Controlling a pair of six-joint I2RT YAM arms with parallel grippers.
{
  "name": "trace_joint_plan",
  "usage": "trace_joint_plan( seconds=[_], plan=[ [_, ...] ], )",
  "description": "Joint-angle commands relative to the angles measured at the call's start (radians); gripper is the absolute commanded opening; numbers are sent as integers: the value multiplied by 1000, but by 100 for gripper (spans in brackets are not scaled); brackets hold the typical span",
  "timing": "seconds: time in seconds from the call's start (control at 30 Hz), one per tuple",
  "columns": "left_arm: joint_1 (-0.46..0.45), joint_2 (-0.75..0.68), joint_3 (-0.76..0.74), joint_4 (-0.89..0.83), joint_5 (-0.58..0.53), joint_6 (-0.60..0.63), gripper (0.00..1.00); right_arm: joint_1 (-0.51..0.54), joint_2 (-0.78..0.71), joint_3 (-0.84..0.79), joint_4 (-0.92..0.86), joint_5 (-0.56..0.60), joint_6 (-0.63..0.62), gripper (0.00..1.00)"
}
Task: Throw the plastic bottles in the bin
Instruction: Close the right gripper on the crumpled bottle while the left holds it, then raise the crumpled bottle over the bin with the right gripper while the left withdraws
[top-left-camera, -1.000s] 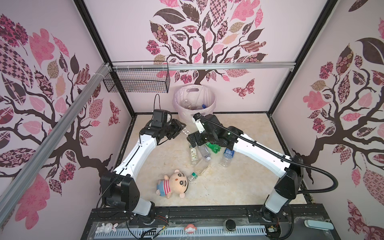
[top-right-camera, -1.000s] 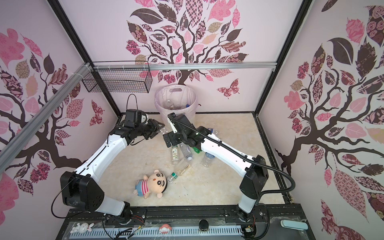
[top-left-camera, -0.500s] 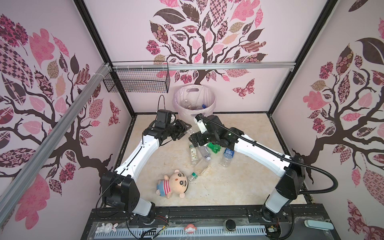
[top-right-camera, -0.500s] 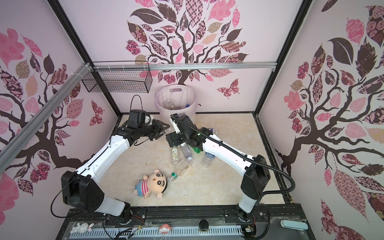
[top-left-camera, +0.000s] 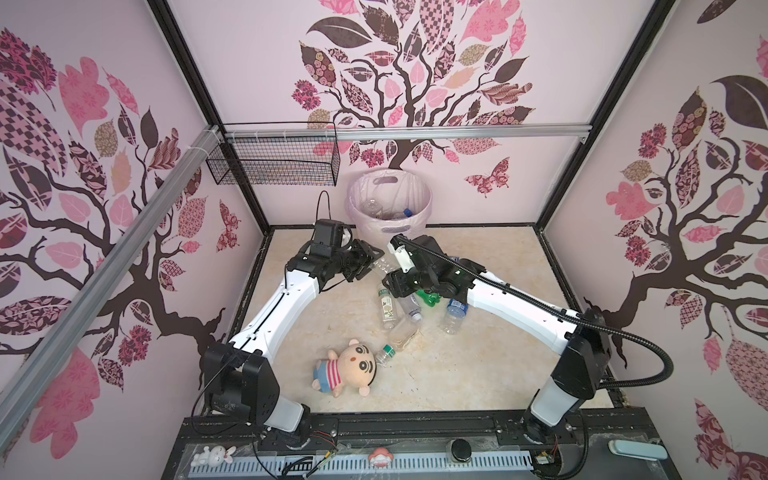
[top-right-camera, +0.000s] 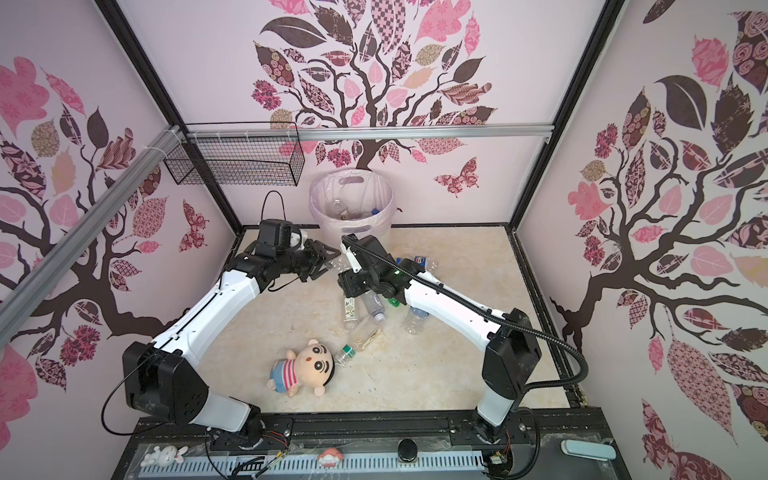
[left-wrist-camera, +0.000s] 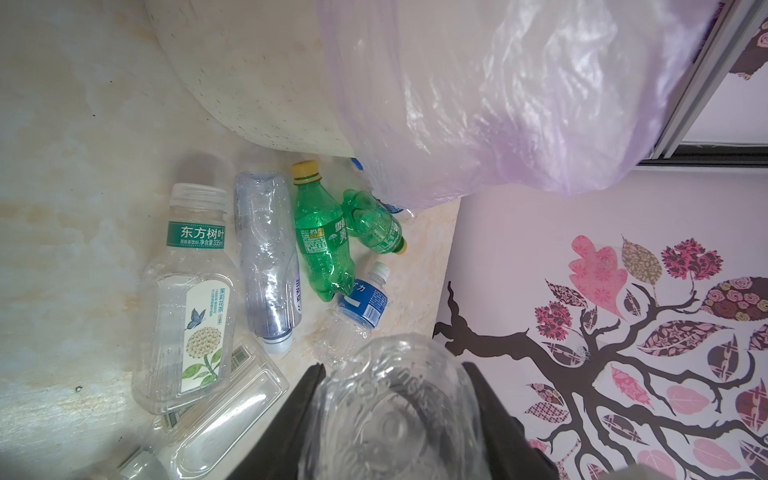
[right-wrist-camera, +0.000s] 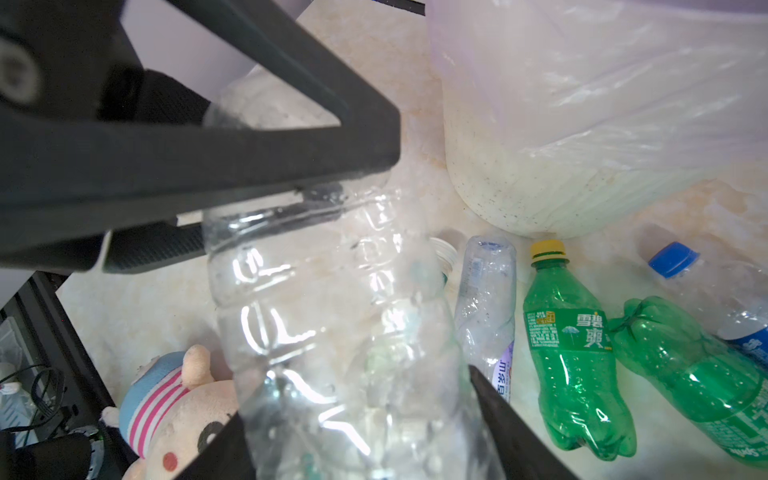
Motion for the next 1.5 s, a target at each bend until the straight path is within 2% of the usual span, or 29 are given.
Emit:
trace_joint_plan(
  seconds=[0.0, 0.23, 0.53, 0.77, 1.0, 1.13, 1.2, 1.33, 1.47],
  plan=[
    [-8, -15, 34, 7, 4, -11, 47, -1, -62, -2, 6, 4, 16, 61],
    [-7, -17, 55, -29, -14, -11, 58, 0, -78, 8, -5, 10, 23, 47],
    [-3, -22, 165, -132, -80, -29, 82, 0, -93, 42, -30, 30, 43, 45],
    [18, 11, 401, -204, -117, -87, 97, -23, -85, 164, -81, 73, 44, 45],
    [-14, 47, 567, -219, -169, -105, 97, -149, -49, 409, -100, 84, 54, 44],
    [-55, 56, 588, -187, -166, -129, 97, -186, 30, 655, -133, 149, -14, 45],
    [-80, 61, 647, -188, -179, -109, 97, -192, 69, 788, -136, 207, -43, 47],
    [-105, 57, 697, -226, -219, -58, 97, -207, 106, 952, -47, 271, -63, 47],
    [-104, 40, 691, -247, -219, -55, 97, -207, 123, 1011, 72, 318, -103, 50]
  ],
)
